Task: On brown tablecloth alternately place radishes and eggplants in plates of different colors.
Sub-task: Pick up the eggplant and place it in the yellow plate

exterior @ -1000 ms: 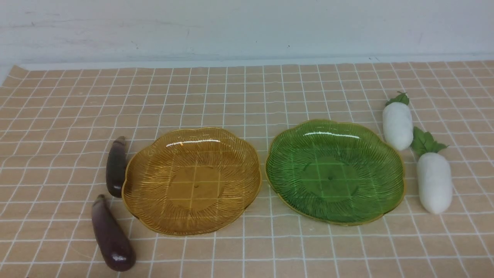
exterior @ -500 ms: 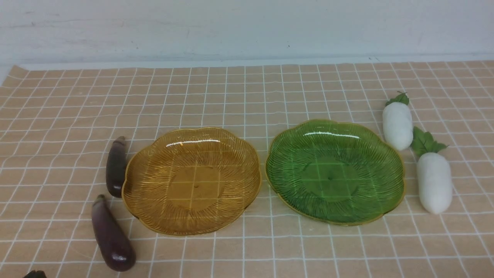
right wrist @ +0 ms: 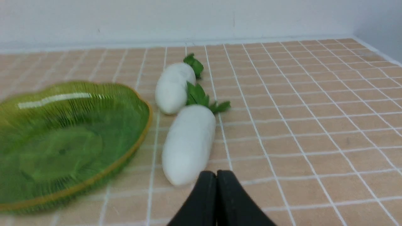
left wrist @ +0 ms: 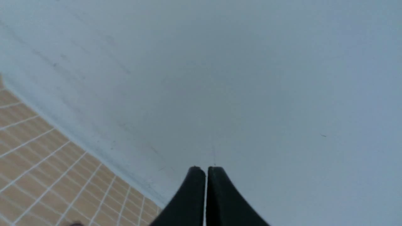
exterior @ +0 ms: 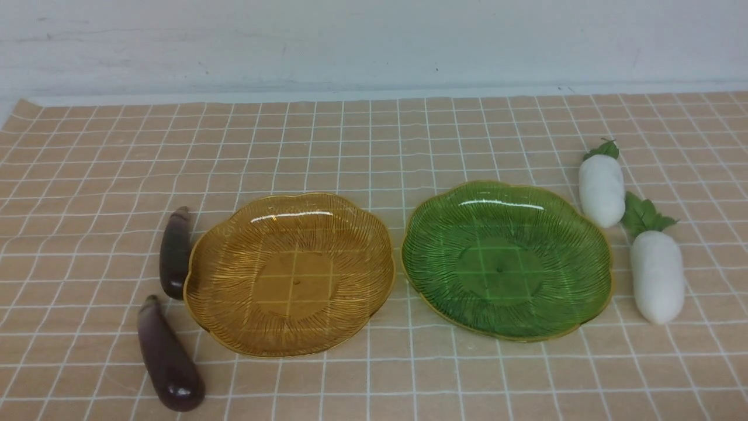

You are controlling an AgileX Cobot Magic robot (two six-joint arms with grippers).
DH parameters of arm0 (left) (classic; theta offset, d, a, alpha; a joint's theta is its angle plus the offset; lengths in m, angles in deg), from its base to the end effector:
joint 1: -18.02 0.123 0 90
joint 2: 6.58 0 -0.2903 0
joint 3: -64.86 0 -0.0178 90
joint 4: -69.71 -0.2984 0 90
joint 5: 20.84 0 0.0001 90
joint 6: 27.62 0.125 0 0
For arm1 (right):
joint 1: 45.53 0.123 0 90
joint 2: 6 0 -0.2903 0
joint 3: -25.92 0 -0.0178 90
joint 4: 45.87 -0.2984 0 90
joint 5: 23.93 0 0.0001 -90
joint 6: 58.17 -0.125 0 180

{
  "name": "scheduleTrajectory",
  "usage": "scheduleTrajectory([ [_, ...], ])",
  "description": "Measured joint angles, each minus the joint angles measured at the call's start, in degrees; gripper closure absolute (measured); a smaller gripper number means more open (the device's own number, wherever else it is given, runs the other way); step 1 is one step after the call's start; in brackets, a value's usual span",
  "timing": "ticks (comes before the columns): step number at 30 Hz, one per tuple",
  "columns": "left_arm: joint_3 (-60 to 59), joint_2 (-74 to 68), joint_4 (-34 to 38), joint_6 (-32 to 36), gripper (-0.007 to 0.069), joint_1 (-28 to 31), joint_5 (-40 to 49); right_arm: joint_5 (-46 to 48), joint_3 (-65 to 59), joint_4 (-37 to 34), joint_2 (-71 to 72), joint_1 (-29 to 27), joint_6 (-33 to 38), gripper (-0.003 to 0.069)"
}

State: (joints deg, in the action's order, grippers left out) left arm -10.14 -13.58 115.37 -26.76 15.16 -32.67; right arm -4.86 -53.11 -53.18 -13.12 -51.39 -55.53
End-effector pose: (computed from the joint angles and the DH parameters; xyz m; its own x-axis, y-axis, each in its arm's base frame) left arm 0.1243 0.0121 0.2522 0.2649 -0.7035 -0.6594 0.1303 0.7037 -0.6984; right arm 0.1289 -0.0080 0.1642 -0.2534 0.1008 -0.9621 0.0812 0.9933 0.0827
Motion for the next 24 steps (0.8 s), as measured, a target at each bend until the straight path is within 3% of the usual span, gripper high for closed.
scheduleTrajectory([
  [3,8.00,-4.31,0.14,7.47,0.0628,0.00,8.37,-7.80,-0.11,-11.48,0.00,0.00,-2.64,0.0674],
  [6,18.14,-17.81,-0.58,17.20,0.0628,0.00,25.47,-14.49,-0.11,-25.99,0.00,0.00,-7.36,0.0674],
  [7,20.43,-23.46,-1.64,18.29,0.0628,0.00,29.99,-16.25,-0.11,-33.02,0.00,0.00,-8.83,0.0674],
  [10,25.70,-36.97,-8.18,17.84,0.0628,0.00,40.28,-18.70,-0.11,-42.59,0.00,0.00,-8.96,0.0674],
  [14,31.76,-57.01,-22.82,6.28,0.0628,2.37,48.99,-20.81,-0.11,-45.46,0.00,0.00,-6.01,0.0674],
  [16,35.20,-63.60,-26.37,2.43,0.0628,5.29,51.76,-20.81,-0.11,-46.38,0.00,0.00,-5.83,0.0674],
  [20,39.88,-71.06,-25.93,1.73,0.0628,9.92,54.35,-19.08,-0.11,-46.52,0.00,0.00,-5.18,0.0674],
  [24,44.41,-77.21,-22.58,2.37,0.0628,11.81,56.64,-8.78,1.79,-43.51,-0.11,0.00,-0.88,0.0674],
])
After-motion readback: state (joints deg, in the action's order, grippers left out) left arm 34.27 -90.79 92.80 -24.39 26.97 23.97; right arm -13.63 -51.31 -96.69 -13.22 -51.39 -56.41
